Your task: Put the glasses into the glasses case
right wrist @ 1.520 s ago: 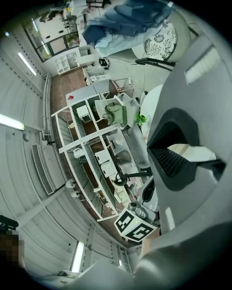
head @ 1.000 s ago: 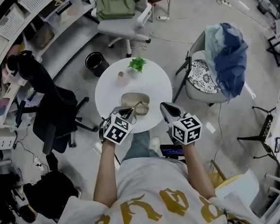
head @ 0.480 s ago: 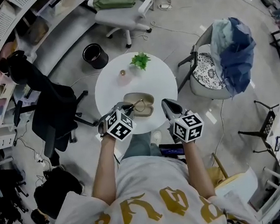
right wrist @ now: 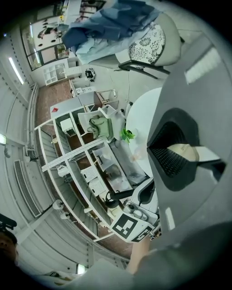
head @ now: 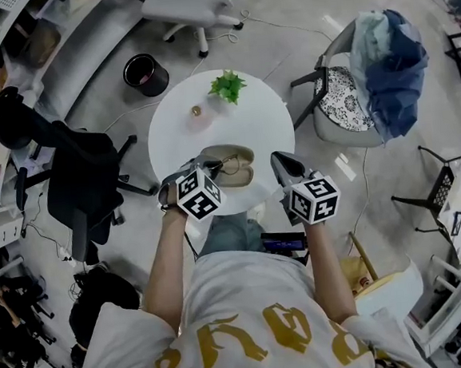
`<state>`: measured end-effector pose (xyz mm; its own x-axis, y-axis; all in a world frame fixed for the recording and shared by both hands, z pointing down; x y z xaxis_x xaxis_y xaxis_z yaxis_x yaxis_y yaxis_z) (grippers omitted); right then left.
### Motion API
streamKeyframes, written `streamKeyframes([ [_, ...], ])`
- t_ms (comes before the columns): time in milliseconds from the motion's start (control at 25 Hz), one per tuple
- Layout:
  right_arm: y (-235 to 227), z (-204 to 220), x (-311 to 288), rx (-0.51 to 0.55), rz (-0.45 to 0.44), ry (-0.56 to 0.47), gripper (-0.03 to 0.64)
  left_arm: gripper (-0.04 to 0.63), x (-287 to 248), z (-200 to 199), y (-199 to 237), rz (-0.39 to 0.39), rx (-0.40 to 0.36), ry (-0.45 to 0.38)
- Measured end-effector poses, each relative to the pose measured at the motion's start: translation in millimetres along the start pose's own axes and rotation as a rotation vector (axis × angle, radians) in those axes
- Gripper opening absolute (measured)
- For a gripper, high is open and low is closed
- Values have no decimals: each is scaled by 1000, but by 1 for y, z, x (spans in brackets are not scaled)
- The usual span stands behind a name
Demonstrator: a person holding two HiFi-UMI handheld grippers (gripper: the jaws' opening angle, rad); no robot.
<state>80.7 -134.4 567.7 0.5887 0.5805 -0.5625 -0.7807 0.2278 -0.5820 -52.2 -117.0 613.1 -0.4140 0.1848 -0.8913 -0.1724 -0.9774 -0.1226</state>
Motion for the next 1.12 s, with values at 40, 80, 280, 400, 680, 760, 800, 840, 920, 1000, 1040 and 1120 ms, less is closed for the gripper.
streamKeyframes([
  [40, -3, 1, 0, -8, 8, 2, 26, 12, -3, 1, -1, 10, -15, 6],
  [80, -5, 3, -1, -15, 14, 4, 27, 12, -7, 2, -1, 20, -28, 15],
  [280, -13, 9, -4, -34, 34, 16, 26, 12, -24, 6, -3, 54, -56, 35],
  [400, -16, 11, -4, -41, 45, 23, 26, 12, -30, 6, -3, 60, -60, 32],
  [680, -21, 13, -8, -63, 55, 23, 26, 12, -43, 6, -1, 63, -134, 61],
  [760, -23, 13, -9, -74, 56, 21, 26, 12, -49, 4, -3, 72, -147, 64],
  [800, -24, 14, -9, -75, 58, 23, 26, 12, -52, 3, -4, 79, -149, 66],
  [840, -24, 14, -9, -73, 59, 25, 26, 12, -54, 3, -6, 85, -149, 68],
  [920, -25, 16, -8, -72, 62, 29, 26, 12, -60, 3, -8, 92, -143, 72],
  [1000, -28, 18, -7, -71, 68, 36, 26, 12, -66, 4, -9, 90, -142, 81],
  [1040, -30, 19, -7, -71, 71, 39, 27, 12, -68, 5, -8, 85, -143, 88],
  [1120, -33, 21, -7, -71, 77, 44, 26, 12, -72, 8, -6, 73, -138, 99],
])
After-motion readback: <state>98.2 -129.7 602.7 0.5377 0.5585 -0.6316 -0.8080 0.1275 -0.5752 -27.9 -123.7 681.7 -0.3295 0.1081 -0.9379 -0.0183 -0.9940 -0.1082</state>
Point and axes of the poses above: the fingertips, and each gripper's own axes: x backward along the fingers, y to its left, z out of its underside, the point moved 1 cm from there along x, backward along the fingers, and after that the axes turned 14 degrees about -x, right-handed, at the moved point
